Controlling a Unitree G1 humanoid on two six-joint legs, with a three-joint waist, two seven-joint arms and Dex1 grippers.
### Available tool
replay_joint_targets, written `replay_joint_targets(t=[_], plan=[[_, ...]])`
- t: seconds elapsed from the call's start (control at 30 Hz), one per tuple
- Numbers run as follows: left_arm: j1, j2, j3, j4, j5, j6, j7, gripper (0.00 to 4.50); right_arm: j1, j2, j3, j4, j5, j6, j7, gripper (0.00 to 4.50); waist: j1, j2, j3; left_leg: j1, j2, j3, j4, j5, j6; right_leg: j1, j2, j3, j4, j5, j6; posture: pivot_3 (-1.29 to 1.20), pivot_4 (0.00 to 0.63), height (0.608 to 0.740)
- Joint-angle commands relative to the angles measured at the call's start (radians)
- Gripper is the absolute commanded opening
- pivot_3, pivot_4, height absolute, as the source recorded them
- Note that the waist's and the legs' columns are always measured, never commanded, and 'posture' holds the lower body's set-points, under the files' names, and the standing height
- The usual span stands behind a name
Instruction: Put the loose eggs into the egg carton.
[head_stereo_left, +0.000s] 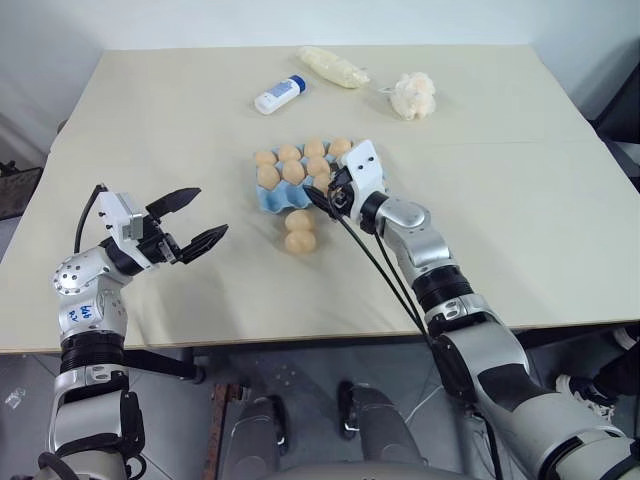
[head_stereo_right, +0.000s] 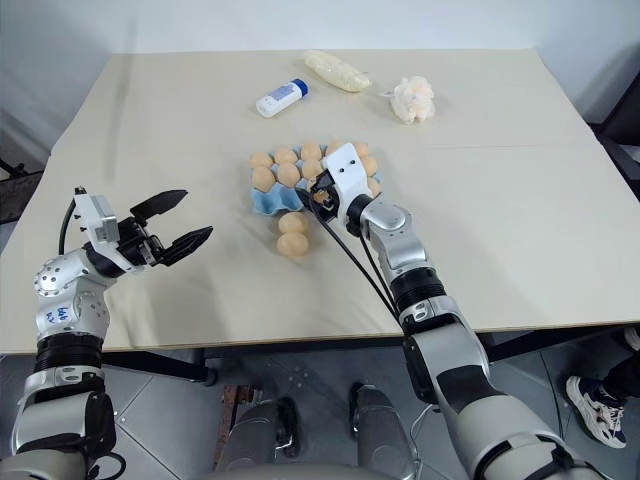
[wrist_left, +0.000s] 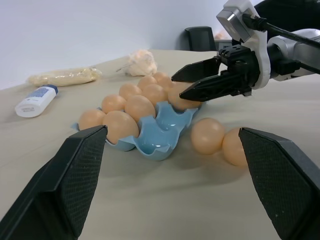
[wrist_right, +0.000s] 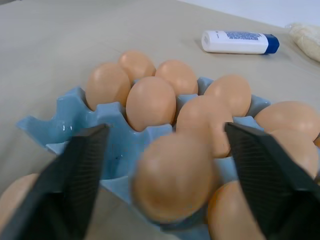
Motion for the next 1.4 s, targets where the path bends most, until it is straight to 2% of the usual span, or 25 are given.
replay_joint_targets(t=[0.03,0.2,0.3,0.4,0.57,0.67,0.83,0.97,1.03,1.4], plan=[[-0.012,0.012,0.014,-0.030,-0.022,-0.005,0.002,4.50,-0.026,0.001,-0.016,-0.007,-0.006,-0.043,-0.013,4.45,0.000,0.000,0.000,0.000,0.000,0.000,0.000,0.000,0.000,0.000,0.000,0.000,0.000,0.000,0.000,0.00,0.150,0.740],[-0.021,0.007,0.009,-0.024,-0.020,-0.005,0.001,4.50,-0.013,-0.018,-0.027,-0.067,0.005,-0.046,0.009,4.45,0.000,0.000,0.000,0.000,0.000,0.000,0.000,0.000,0.000,0.000,0.000,0.000,0.000,0.000,0.000,0.00,0.150,0.740],[-0.021,0.008,0.009,-0.028,-0.022,0.001,-0.002,4.50,0.051,-0.056,-0.027,-0.235,0.063,0.007,0.112,4.45,0.002,0.000,0.000,0.000,0.000,0.000,0.000,0.000,0.000,-0.001,0.000,0.000,0.000,0.000,0.000,0.00,0.150,0.740],[-0.011,0.015,0.011,-0.031,-0.022,0.009,-0.004,4.50,0.138,-0.131,-0.022,-0.399,0.102,0.088,0.202,4.45,0.004,0.000,0.000,-0.001,0.000,-0.001,-0.001,0.000,0.000,-0.001,0.000,0.000,-0.001,0.000,0.000,0.00,0.150,0.740],[0.008,0.031,0.019,-0.023,-0.017,0.007,-0.010,4.50,0.264,-0.265,-0.060,-0.568,0.159,0.181,0.281,4.45,0.006,0.000,0.000,-0.001,0.000,-0.001,-0.001,-0.001,0.000,-0.001,0.000,0.000,-0.001,0.000,0.000,0.00,0.150,0.740],[0.019,0.040,0.024,-0.017,-0.014,0.003,-0.006,4.50,0.345,-0.345,-0.102,-0.647,0.237,0.208,0.379,4.45,0.008,0.000,0.000,0.000,0.000,-0.002,-0.001,-0.001,0.000,-0.001,-0.001,0.000,-0.001,0.000,0.000,0.00,0.150,0.740],[0.035,0.059,0.039,0.001,-0.014,-0.008,0.005,4.50,0.436,-0.465,-0.147,-0.656,0.309,0.228,0.517,4.45,0.006,0.000,0.000,0.001,0.001,-0.002,-0.001,-0.001,0.000,0.000,0.000,0.001,-0.002,0.000,0.000,0.00,0.150,0.740],[0.090,0.080,0.067,-0.025,-0.026,-0.005,0.008,4.50,0.563,-0.597,-0.208,-0.666,0.386,0.211,0.708,4.45,0.012,0.000,0.000,0.002,0.001,-0.002,-0.002,-0.002,-0.001,0.000,0.000,0.001,-0.003,-0.001,-0.001,0.00,0.150,0.740],[0.108,0.081,0.074,-0.041,-0.028,-0.003,0.013,4.50,0.574,-0.604,-0.229,-0.677,0.424,0.217,0.730,4.45,0.011,0.000,0.000,0.002,0.001,-0.002,-0.002,-0.002,-0.001,0.000,0.000,0.001,-0.004,-0.001,-0.001,0.00,0.150,0.740],[0.221,0.073,0.092,-0.199,-0.058,0.040,0.068,4.50,0.585,-0.624,-0.216,-0.687,0.398,0.209,0.748,4.45,0.024,0.000,0.000,0.008,0.004,-0.002,-0.003,-0.005,-0.007,0.006,0.002,0.005,-0.010,0.000,-0.002,0.00,0.150,0.740]])
